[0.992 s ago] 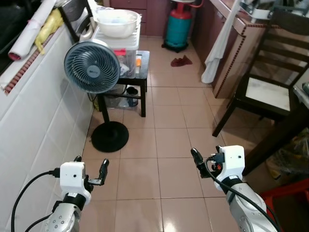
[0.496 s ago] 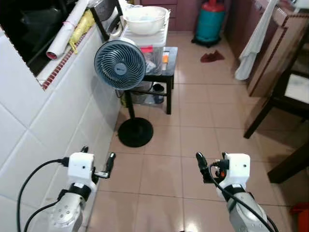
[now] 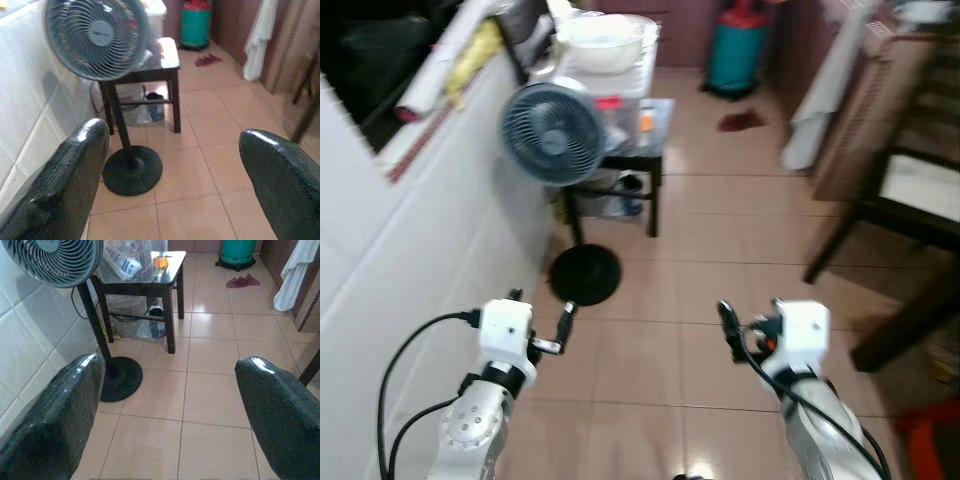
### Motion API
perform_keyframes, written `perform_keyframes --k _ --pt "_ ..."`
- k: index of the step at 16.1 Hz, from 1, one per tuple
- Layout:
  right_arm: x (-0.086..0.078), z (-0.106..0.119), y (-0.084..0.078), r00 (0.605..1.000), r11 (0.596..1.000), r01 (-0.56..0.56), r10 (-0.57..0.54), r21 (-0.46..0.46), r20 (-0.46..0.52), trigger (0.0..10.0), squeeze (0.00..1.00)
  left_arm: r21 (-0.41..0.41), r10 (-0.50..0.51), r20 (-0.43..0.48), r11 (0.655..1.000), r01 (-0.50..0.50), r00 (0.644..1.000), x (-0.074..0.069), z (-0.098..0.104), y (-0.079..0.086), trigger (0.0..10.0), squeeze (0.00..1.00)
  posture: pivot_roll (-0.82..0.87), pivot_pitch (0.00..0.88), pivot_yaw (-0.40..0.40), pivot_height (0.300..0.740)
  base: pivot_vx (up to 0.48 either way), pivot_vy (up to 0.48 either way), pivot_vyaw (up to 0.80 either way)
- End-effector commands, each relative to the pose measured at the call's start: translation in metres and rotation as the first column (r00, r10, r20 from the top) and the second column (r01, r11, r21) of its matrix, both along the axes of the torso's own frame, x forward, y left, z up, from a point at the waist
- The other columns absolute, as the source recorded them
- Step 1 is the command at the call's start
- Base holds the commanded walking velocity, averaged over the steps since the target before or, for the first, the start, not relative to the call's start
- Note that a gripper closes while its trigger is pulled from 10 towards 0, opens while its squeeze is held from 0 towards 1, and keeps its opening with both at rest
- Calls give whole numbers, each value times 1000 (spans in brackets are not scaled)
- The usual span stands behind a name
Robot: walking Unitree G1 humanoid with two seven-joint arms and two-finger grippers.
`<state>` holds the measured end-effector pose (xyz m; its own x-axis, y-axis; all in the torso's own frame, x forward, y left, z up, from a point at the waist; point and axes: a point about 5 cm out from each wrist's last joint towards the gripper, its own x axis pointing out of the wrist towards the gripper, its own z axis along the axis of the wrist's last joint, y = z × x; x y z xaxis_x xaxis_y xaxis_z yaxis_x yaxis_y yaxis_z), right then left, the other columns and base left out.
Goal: Setting the table
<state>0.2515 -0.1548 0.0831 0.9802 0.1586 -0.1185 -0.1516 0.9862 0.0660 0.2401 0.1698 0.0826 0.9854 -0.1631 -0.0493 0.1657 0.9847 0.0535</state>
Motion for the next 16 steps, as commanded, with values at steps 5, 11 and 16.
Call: perform_keyframes --k 5,11,16 --pt "3 -2 -9 1000 999 -26 25 -21 -19 10000 0 -19 33 -18 999 -34 999 -16 -9 -1 10000 0 -26 68 -4 740 109 0 -462" --pt "0 -4 5 998 998 -55 54 -16 -15 10000 0 -7 19 -31 1000 -19 999 -13 -10 2 10000 0 -44 103 17 740 321 0 -525" --pt "0 -4 -2 1000 1000 -18 18 -17 -9 10000 0 -25 -21 -35 999 20 999 -8 -12 -8 10000 0 -67 100 32 740 396 0 -788"
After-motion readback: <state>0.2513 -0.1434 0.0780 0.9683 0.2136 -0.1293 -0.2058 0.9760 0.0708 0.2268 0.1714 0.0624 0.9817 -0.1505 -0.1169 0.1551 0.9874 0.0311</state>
